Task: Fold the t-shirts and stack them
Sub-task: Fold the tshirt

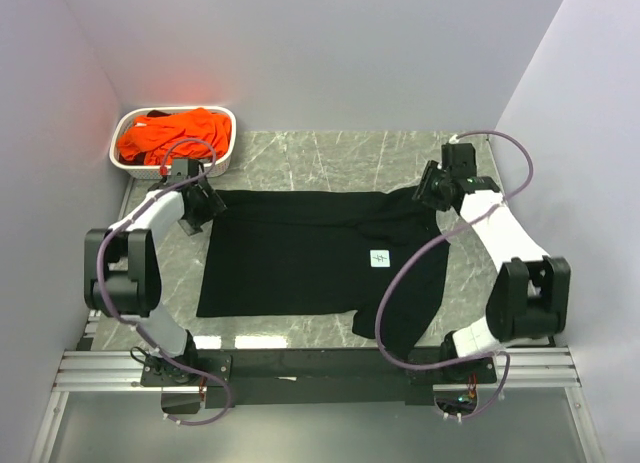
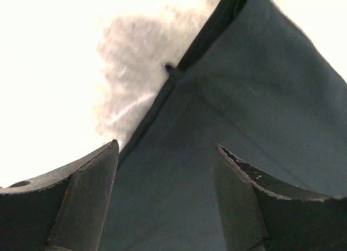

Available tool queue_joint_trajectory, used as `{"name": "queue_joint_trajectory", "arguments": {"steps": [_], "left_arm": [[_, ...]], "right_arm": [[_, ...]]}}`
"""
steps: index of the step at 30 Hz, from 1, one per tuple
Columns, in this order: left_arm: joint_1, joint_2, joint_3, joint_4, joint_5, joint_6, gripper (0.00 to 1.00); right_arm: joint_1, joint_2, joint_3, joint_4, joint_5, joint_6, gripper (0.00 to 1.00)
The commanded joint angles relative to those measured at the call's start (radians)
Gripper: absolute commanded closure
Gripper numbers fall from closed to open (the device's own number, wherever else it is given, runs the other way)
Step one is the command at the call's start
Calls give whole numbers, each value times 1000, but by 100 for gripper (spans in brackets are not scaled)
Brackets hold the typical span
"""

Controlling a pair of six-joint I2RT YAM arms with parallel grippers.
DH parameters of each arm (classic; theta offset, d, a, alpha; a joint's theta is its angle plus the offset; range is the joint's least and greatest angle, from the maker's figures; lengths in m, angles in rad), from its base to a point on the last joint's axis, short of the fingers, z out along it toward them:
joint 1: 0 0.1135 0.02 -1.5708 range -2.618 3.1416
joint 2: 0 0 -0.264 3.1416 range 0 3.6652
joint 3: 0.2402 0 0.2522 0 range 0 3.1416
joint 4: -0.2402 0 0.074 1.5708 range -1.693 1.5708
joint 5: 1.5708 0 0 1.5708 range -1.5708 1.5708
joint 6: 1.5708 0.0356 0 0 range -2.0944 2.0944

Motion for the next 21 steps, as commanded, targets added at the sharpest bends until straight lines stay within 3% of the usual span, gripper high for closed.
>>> {"name": "queue_joint_trajectory", "arguments": {"steps": [1,10,21], "left_arm": [[7,26,84,53,-12,75,26],[7,49,73,95,-38,125,27],[-29,51,40,131,19,144,33]], "right_arm": [[-5,75,64,79,-16,-27,54],[-41,282,165,113,8,-29,54],[-218,452,211,251,-249,5,55]]}}
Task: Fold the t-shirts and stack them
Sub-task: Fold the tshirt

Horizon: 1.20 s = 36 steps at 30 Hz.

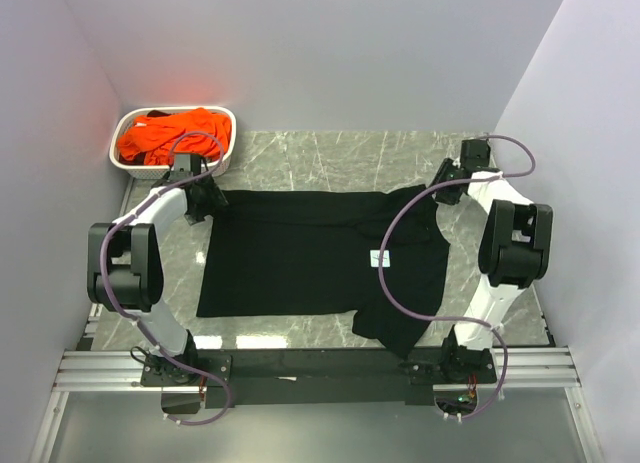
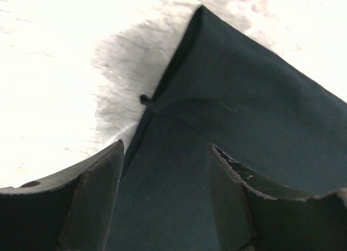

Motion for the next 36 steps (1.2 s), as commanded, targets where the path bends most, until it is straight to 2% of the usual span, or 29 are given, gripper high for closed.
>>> {"name": "queue_joint_trajectory", "arguments": {"steps": [1,10,23,26,29,30,33,36], "left_arm": [[-18,-6,0,36,12,33,34],[-20,63,40,36,23,36,40],[-38,34,36,26,-8,35,40],[-40,42,46,20,-6,35,40],[-46,43,46,14,-9,33,41],[-47,42,46,11,-15,35,40],[-49,39,46,7,-28,35,41],[-49,40,47,5,-29,33,41]], "right_arm": [[-28,58,70,87,-115,15,55],[-66,177,141,113,-202,0,56],[-74,261,196,101,-365,-12,58],[-75,256,190,104,-350,-3,64],[-81,238,179,126,-331,17,79],[-84,235,183,127,-328,23,89],[-98,229,206,120,-313,37,100],[-115,235,249,100,-316,46,100]]}}
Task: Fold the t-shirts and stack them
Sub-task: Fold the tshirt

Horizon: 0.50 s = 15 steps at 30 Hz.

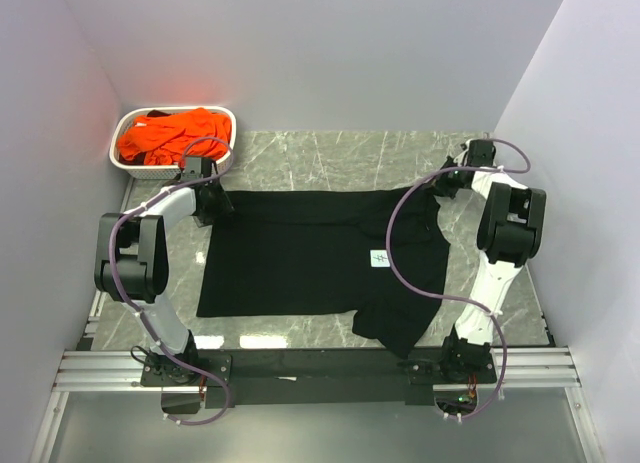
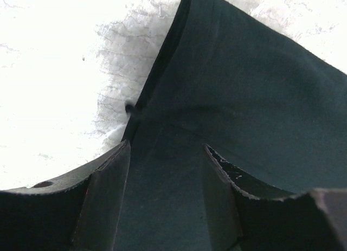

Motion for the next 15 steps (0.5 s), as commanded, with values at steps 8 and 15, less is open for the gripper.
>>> {"name": "queue_joint_trajectory", "arguments": {"steps": [8,15], "left_arm": [[-5,-13,45,-16,-21,11,41],[-5,0,45,-18,-14,6,41]], "right_arm": [[-36,68,261,-113,10,6,99],[-36,135,323,-173,18,-1,70]]}}
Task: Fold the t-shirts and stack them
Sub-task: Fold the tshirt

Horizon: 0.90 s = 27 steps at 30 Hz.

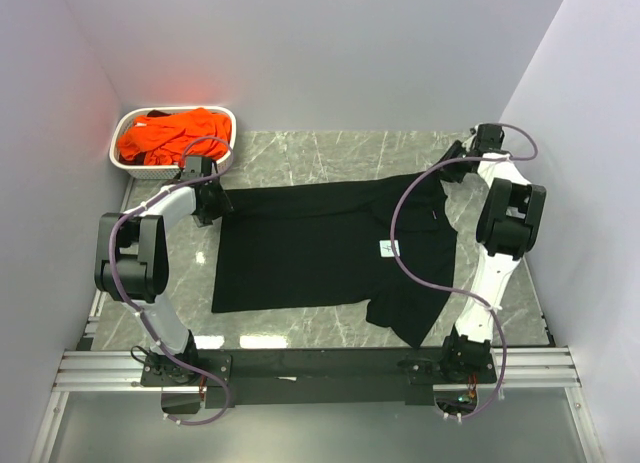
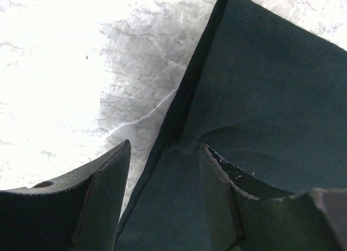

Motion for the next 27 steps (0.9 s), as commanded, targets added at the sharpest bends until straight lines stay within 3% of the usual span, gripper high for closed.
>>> {"name": "queue_joint_trajectory", "arguments": {"steps": [1,2,6,22,27], "left_arm": [[-4,-1,34,2,-7,6,41],[-4,-3,33,3,-7,6,41],[-4,-7,31,8,-3,1,41],[-4,-27,36,10,20,-4,43],[-4,-35,34,10,19,-2,43]], "right_arm": [[-8,17,46,-59,15,-14,67],[-9,9,37,-57,26,-16,62],[-9,-79,-31,-37,72,-33,56],[-9,-307,-420,72,-20,-33,54],[-8,-330,-459,72,-57,-34,56]]}}
